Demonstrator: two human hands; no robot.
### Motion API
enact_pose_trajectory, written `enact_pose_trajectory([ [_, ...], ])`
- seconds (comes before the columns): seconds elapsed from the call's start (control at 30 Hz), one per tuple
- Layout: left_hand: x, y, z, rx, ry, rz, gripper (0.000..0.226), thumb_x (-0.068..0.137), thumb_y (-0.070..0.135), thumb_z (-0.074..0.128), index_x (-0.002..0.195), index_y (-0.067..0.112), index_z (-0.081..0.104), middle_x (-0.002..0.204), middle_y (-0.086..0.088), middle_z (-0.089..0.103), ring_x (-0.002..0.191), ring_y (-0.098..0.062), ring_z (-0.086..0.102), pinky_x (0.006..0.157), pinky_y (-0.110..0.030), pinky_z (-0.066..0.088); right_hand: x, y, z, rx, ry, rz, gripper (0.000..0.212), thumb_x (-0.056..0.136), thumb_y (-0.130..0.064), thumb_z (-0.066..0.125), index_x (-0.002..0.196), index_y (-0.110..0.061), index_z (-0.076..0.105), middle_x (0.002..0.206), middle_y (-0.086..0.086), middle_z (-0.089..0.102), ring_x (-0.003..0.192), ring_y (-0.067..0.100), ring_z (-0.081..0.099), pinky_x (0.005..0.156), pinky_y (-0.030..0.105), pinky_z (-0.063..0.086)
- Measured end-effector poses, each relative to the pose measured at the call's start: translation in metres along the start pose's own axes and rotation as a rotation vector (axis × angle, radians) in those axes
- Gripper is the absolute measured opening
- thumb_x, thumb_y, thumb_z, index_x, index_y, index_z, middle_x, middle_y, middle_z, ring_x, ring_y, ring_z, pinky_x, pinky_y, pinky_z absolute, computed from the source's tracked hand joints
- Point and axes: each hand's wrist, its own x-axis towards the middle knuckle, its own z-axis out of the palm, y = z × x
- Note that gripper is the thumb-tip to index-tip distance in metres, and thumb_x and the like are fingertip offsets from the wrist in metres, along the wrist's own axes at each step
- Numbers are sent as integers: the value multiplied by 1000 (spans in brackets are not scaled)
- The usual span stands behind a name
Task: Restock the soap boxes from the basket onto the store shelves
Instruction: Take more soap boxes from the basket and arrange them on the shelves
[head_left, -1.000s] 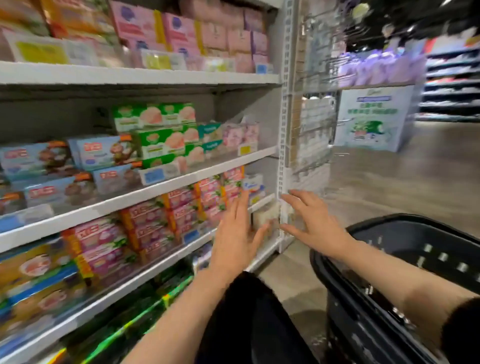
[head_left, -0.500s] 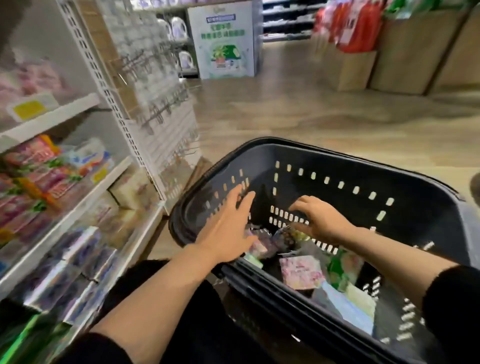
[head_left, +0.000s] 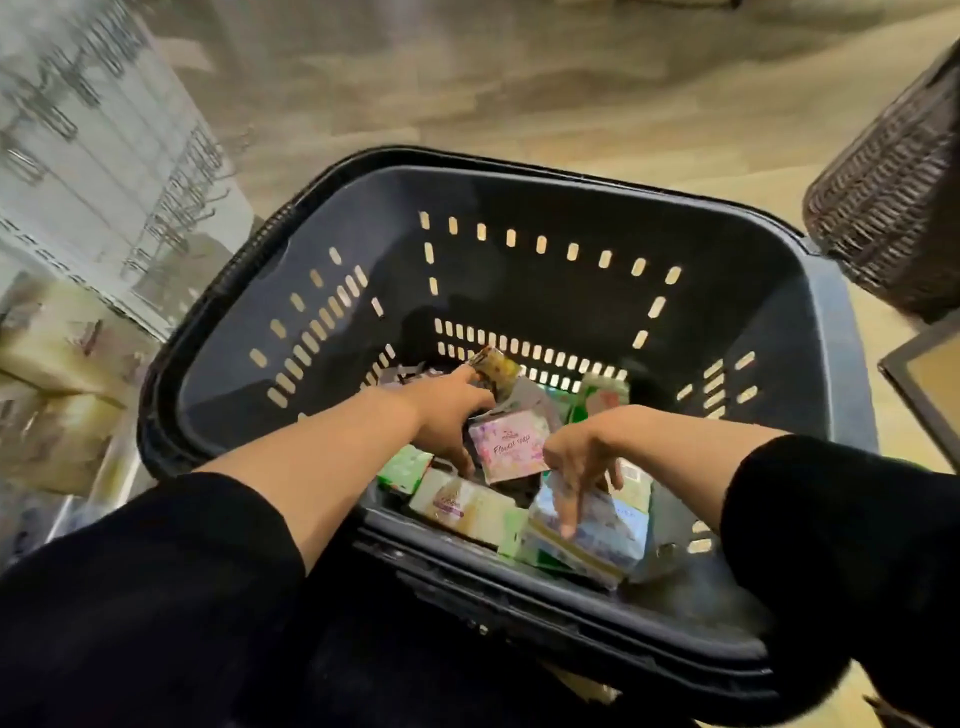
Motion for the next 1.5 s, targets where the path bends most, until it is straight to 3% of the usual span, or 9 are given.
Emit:
enact_pose_trajectory([
  [0.1,16,10,3,-97,65,58,86,71,32,85,143,15,41,141,-7,39,129,-24,42,107,-29,33,5,0,5,19,53,-52,46,65,-28,87,93,-1,62,94,14,66,92,35,68,70,42,60],
  [0.23,19,3,17,-608,4,24,102,62,15,90,146,12,34,146,-6,44,134,-20,43,109,-29,37,-12,20,-19,491,209,-195,34,75,-7,77,103,-3,58,102,13,66,91,27,68,71,37,59],
  [0.37,24,-6,14,-1141,130,-20,65,64,-8,82,119,8,53,103,-6,70,89,-7,69,75,-22,57,-22,32,-31,1044,398,-475,29,78,7,67,93,-11,52,90,7,65,79,18,67,66,28,55],
  [0.5,25,-8,7,-1208,124,-26,45,74,3,80,116,5,62,101,-6,72,84,-7,71,65,-17,54,-21,29,-36,1353,420,-642,40,72,15,63,103,-9,54,91,11,64,83,23,65,63,28,54],
  [0.63,30,-15,6,-1102,269,-202,35,69,14,86,95,12,63,94,-4,70,78,-12,67,61,-25,56,-20,37,-42,1462,464,-537,53,74,20,62,119,-7,56,105,14,63,90,23,68,68,30,59],
  [0.73,33,-33,7,-735,336,-413,45,64,33,89,89,16,56,88,0,63,75,-14,59,59,-26,50,-7,51,-37,1148,566,-186,48,79,10,64,123,-6,54,116,14,58,96,25,64,81,38,58],
  [0.83,31,-51,8,-647,293,-528,56,60,40,88,100,15,57,99,-5,65,87,-21,64,78,-37,57,14,54,-28,855,610,39,35,83,1,62,118,1,60,114,17,62,102,32,64,88,44,55],
  [1.37,42,-73,8,-814,332,-597,58,60,37,87,103,13,58,99,-6,65,90,-24,65,85,-42,57,98,14,-25,669,681,113,75,71,-33,82,130,-2,48,130,11,54,118,29,53,97,35,45],
  [1.5,41,-75,5,-827,327,-595,58,59,35,88,103,13,58,100,-6,65,91,-24,65,85,-43,57,109,-7,-21,510,675,127,51,71,-40,80,104,-10,56,113,6,62,98,25,60,80,30,49],
])
